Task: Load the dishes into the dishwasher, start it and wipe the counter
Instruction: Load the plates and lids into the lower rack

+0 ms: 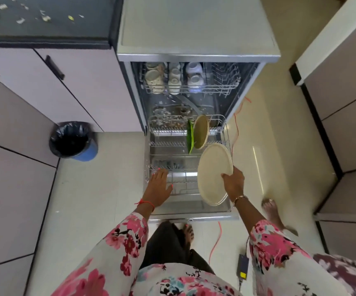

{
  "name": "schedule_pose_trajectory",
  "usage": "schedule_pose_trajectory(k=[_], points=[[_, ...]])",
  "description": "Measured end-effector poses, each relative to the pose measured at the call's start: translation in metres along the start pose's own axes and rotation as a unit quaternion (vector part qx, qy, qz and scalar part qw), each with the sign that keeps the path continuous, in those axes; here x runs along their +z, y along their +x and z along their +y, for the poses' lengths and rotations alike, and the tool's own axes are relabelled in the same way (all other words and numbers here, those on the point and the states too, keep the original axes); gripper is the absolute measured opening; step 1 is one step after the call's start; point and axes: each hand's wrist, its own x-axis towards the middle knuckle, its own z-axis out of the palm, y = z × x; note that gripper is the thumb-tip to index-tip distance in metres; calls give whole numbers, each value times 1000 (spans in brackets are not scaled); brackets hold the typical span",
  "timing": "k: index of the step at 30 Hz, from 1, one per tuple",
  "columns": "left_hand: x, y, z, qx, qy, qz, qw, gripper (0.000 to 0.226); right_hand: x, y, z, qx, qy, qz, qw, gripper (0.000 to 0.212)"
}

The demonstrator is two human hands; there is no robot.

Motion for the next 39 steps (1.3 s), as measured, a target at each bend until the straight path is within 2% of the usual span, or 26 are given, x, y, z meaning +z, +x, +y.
schedule_pose_trajectory(k=[9,18,26,33,35,39], points=[[30,48,33,6,6,-48,999,48,-39,54,12,4,-34,-15,999,21],[74,124,41,-18,4,-110,994,45,-29,151,30,5,-77,-38,996,22],[154,191,20,-78,-23,-147,986,48,12,252,58,-94,-114,-54,988,27],[224,206,5,-55,-13,-248,967,58,51,322,67,-174,-111,-39,978,26],[241,202,-1,-48,6,-270,962,54,61,338,65,-186,-116,-40,975,27],[265,194,-17,-57,53,-284,956,30,81,366,62,-206,-130,-45,969,28]])
